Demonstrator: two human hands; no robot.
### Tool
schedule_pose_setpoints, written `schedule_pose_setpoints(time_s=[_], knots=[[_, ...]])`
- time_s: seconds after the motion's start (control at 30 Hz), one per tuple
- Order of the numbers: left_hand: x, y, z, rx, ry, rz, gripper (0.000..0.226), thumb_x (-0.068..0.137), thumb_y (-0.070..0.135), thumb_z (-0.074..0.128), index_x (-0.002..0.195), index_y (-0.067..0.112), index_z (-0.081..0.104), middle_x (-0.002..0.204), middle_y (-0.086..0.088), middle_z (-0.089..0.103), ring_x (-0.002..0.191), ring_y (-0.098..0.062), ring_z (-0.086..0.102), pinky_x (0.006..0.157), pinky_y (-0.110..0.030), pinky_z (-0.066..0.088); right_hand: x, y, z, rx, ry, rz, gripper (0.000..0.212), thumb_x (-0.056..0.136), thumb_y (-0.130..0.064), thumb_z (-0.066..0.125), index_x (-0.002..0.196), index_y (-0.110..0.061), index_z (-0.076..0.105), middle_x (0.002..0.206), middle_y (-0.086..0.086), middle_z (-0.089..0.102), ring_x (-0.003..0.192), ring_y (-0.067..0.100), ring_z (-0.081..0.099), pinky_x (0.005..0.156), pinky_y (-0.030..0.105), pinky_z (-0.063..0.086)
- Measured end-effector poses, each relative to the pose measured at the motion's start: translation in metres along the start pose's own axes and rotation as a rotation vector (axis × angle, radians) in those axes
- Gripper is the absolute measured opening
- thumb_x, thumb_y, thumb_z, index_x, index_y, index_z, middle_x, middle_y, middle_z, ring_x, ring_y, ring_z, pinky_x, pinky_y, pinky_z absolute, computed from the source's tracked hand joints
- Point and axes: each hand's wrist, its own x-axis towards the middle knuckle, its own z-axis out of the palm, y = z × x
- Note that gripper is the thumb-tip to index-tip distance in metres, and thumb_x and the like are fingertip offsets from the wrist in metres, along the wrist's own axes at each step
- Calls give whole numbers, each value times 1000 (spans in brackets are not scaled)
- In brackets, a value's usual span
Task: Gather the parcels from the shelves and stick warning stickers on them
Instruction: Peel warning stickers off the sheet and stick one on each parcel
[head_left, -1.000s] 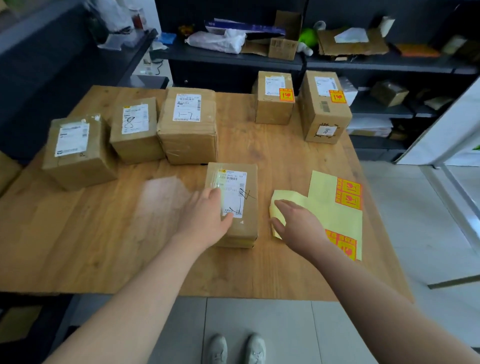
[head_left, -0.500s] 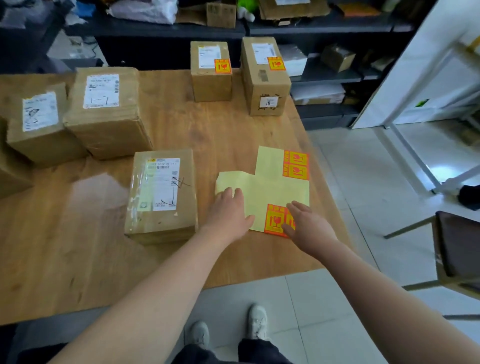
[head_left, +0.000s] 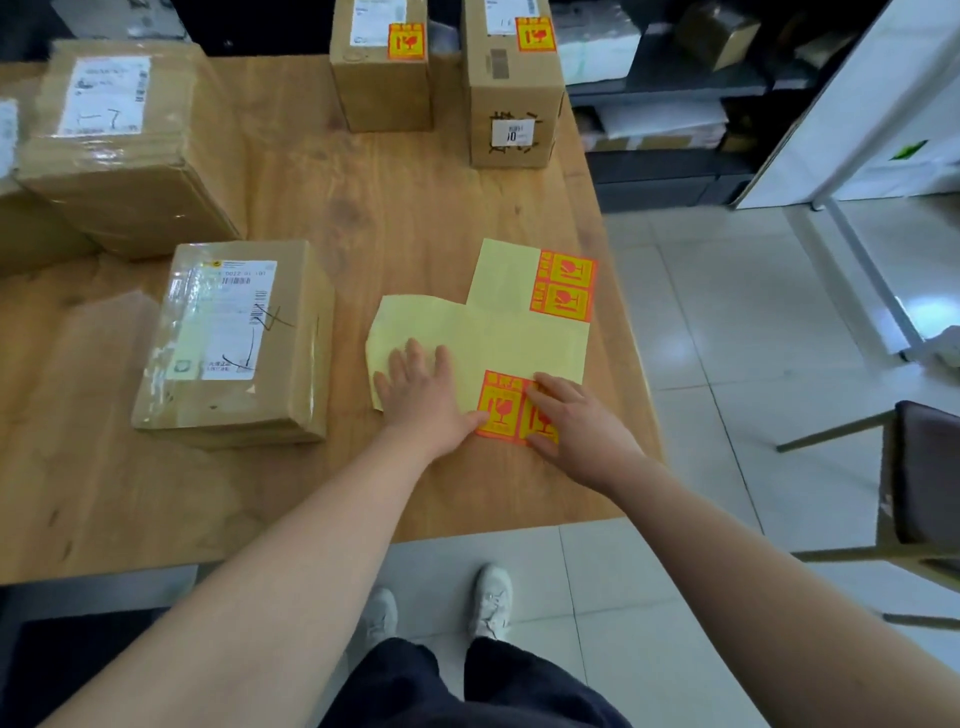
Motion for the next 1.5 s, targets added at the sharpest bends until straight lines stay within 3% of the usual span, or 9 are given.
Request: schedule_pose_setpoints(time_s=[0.1, 0.23, 0.37, 0.47, 0.67, 0.93, 1.13, 1.27, 1.5], knots=[[-3, 1, 3, -113, 20, -45, 103, 80, 58, 64, 152, 13, 6, 160, -17, 1, 147, -32, 2, 117, -51, 15, 0, 5, 1, 32, 14, -26, 64, 94, -39, 53, 150, -21, 28, 157, -3, 23, 142, 18, 23, 113, 33, 27], [-16, 2, 9, -320, 152, 70, 83, 83, 31, 72, 148, 10, 26, 153, -7, 33, 138, -24, 34, 111, -36, 31, -2, 1, 5, 52, 21, -69, 64, 94, -39, 53, 150, -20, 28, 157, -4, 23, 143, 16, 22, 115, 29, 21], [-25, -3, 14, -603, 187, -28, 30, 88, 16, 66, 117, 9, 63, 113, -8, 65, 97, -23, 63, 84, -33, 51, -1, -2, 6, 57, 21, -78, 62, 94, -39, 53, 149, -22, 30, 157, -4, 23, 142, 18, 24, 115, 32, 21], [-30, -3, 17, -1004, 83, -236, 18, 87, 13, 68, 95, -2, 64, 95, -10, 62, 70, -19, 64, 68, -42, 60, -1, -4, 3, 111, 44, -61, 52, 94, -35, 55, 143, -22, 43, 153, -3, 32, 137, 19, 33, 112, 32, 28], [-37, 2, 20, -1383, -16, -336, 8, 85, -1, 68, 91, 0, 63, 101, -16, 66, 89, -25, 68, 64, -29, 61, -2, -20, 9, 276, 189, -83, 17, 85, -31, 67, 97, -20, 73, 111, -4, 64, 106, 14, 56, 88, 26, 43], [-44, 5, 20, -1457, -74, -322, 3, 93, 7, 59, 93, 7, 56, 82, -11, 69, 59, -16, 69, 61, -28, 59, -5, -27, 18, 440, 189, -25, 12, 84, -30, 69, 89, -20, 74, 97, -7, 66, 94, 10, 57, 83, 29, 47], [-46, 1, 21, -1493, -105, -274, 15, 88, 0, 64, 102, 1, 59, 86, -10, 69, 74, -19, 68, 62, -24, 59, -6, -29, 18, 554, 181, 44, 13, 80, -31, 73, 87, -20, 73, 94, -6, 69, 87, 10, 61, 81, 35, 51], [-49, 3, 22, -1510, -97, -268, 5, 90, 4, 63, 92, 6, 59, 84, -12, 69, 66, -17, 69, 60, -25, 59, -9, -32, 16, 568, 175, 56, 15, 80, -32, 73, 89, -20, 74, 94, -8, 70, 87, 8, 62, 81, 32, 52], [-50, 4, 23, -1448, -120, -221, 12, 93, 6, 59, 104, 2, 57, 83, -10, 70, 63, -12, 69, 60, -23, 58, -9, -32, 16, 596, 160, 76, 14, 80, -27, 74, 87, -15, 76, 94, -5, 71, 96, 10, 62, 81, 27, 49]])
